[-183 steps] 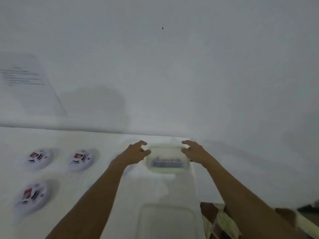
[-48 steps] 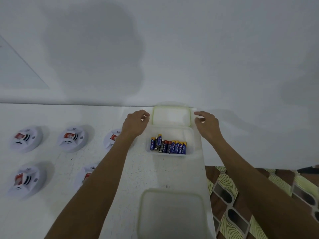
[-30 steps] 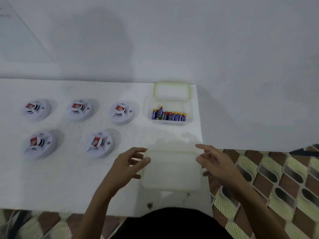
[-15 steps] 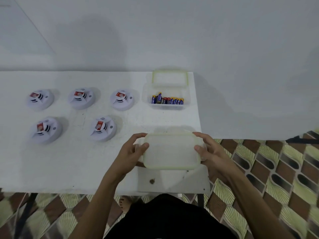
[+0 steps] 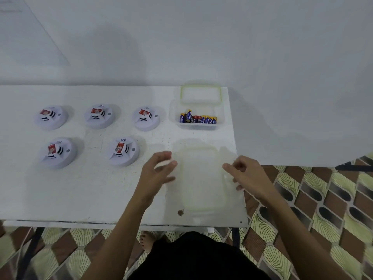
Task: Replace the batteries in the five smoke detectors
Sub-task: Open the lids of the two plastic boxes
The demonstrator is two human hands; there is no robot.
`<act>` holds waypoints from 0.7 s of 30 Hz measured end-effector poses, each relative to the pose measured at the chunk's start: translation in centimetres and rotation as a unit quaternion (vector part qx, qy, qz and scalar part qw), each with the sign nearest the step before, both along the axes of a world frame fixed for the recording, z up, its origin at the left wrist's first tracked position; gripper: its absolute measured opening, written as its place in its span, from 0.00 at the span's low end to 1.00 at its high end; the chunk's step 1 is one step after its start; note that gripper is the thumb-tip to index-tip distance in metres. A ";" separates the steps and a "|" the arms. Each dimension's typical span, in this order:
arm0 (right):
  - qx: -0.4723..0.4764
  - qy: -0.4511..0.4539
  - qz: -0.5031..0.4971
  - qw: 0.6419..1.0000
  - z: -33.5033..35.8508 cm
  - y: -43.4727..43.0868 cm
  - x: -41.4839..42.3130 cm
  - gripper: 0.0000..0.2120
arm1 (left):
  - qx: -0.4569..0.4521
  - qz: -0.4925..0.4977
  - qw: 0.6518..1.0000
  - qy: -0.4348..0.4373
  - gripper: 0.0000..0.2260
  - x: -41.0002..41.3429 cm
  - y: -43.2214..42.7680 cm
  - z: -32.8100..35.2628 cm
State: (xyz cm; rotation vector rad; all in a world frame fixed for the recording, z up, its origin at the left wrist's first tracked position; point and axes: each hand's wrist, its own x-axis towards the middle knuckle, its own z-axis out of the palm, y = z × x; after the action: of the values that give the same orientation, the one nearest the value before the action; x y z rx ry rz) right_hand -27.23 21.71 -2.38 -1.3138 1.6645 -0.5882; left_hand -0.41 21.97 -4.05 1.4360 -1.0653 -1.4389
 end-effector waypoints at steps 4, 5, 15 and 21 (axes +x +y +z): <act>0.051 -0.152 -0.005 0.987 0.2 -0.3 1.3 0.15 | 0.059 -0.085 0.995 0.002 0.15 -0.9 0.7 0.1; 0.057 -0.163 -0.003 0.985 0.1 -0.3 1.4 0.16 | 0.059 -0.082 0.995 0.004 0.15 -1.0 0.7 0.1; 0.148 -0.326 0.002 0.934 -1.1 -0.1 1.2 0.21 | 0.117 -0.156 0.979 0.066 0.19 -0.2 -0.5 0.1; 0.127 -0.327 0.014 0.936 -1.0 -0.4 0.9 0.21 | 0.112 -0.186 0.975 0.042 0.18 0.0 -1.3 0.6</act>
State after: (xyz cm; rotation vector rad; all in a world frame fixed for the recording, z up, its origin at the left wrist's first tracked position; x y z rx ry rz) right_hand -26.33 21.29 -3.41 -0.8242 1.1207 -0.6764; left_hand -0.41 20.70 -3.50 1.3603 -1.1922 -1.9220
